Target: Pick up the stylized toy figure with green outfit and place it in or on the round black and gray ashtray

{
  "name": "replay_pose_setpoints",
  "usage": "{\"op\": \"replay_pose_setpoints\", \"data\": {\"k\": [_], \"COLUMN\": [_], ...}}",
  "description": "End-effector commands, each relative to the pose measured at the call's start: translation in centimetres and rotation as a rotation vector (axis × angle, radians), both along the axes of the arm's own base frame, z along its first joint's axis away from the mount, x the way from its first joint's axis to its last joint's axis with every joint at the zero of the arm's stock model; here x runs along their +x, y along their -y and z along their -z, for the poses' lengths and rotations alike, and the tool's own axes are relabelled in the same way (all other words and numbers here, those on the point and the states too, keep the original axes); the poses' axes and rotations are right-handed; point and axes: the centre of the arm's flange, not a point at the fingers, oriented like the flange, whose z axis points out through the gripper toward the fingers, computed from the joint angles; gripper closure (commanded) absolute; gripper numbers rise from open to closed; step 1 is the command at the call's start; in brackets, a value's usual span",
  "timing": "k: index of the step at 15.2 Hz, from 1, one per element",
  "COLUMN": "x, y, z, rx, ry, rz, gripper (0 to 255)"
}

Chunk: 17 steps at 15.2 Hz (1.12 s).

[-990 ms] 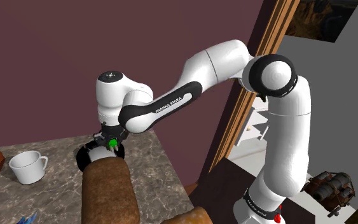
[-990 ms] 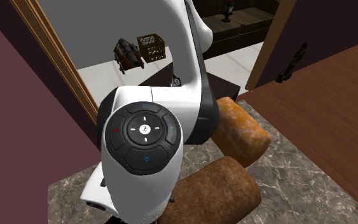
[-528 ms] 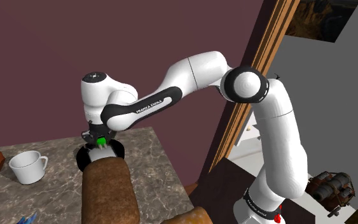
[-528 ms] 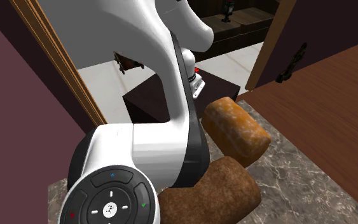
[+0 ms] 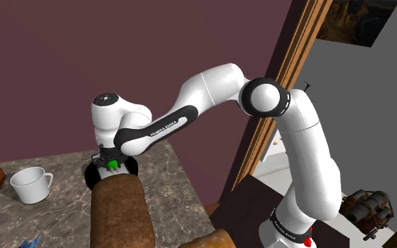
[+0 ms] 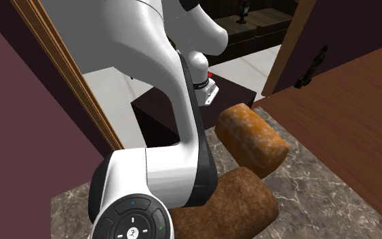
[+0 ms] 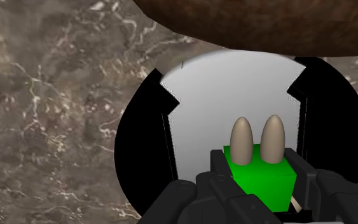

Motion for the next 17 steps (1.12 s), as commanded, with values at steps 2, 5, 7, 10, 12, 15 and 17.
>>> {"op": "replay_pose_setpoints", "data": {"k": [2,5,7,10,12,15,17], "x": [0.0,0.0,0.0,0.0,0.0,-0.2,-0.7], "y": [0.1,0.1,0.1,0.1,0.1,0.0,-0.2], "z": [0.6,0.6,0.6,0.6,0.6,-0.7,-3.3], "rx": [0.0,0.0,0.0,0.0,0.0,0.0,0.0], "ry": [0.001,0.001,0.001,0.001,0.001,0.001,0.001], "rz": [0.0,0.0,0.0,0.0,0.0,0.0,0.0], "gripper": [255,255,255,0,0,0,0]}}
